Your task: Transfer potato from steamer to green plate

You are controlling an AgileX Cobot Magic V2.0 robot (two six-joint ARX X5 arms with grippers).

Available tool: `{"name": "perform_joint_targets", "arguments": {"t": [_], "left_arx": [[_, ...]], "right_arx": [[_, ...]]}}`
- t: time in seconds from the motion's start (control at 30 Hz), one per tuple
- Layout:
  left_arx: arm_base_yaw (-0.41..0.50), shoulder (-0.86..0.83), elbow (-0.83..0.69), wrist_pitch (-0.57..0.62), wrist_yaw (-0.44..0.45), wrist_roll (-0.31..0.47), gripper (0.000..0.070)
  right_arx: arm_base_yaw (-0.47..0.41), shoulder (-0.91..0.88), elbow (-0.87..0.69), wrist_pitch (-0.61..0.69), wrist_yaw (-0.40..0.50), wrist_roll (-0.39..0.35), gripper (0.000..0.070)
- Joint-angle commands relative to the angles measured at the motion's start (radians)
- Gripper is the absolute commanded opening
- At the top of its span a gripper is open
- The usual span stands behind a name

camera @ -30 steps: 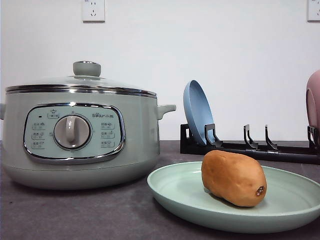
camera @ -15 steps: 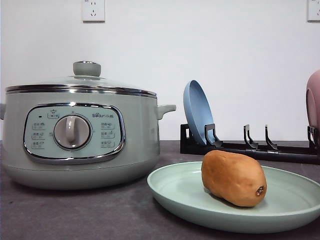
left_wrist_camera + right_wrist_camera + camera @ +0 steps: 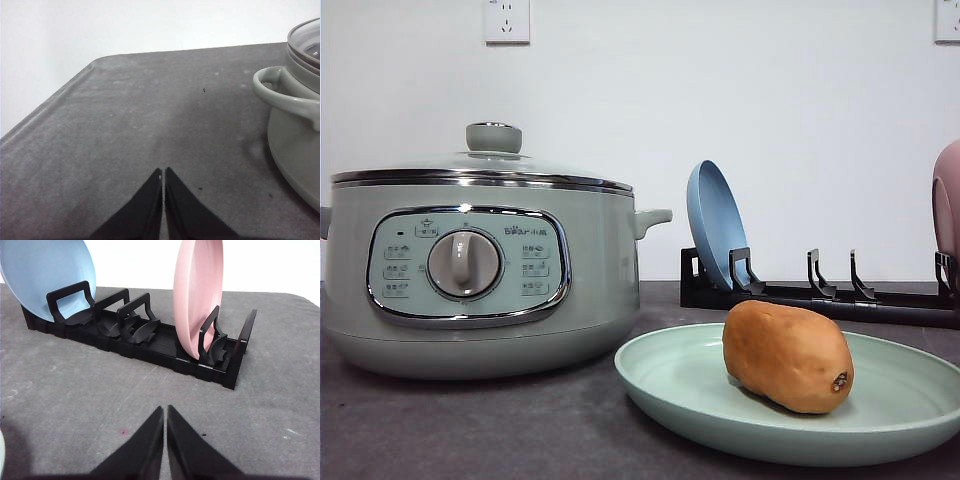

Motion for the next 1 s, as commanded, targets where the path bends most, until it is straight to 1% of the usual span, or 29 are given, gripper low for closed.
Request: {"name": "perform_joint_targets", "arguments": {"t": [0.0,0.97], "left_arx": [[0.003,-0.001,-0.020,-0.007,-0.003,-0.002,0.0000],[0.003,-0.002,-0.020,-0.007,-0.003,-0.002,0.0000]], "right_arx": [[0.000,-0.001,-0.005,0.011,0.001,0.018,0.0000],[0.000,-0.001,-0.005,0.011,0.001,0.018,0.0000]]}}
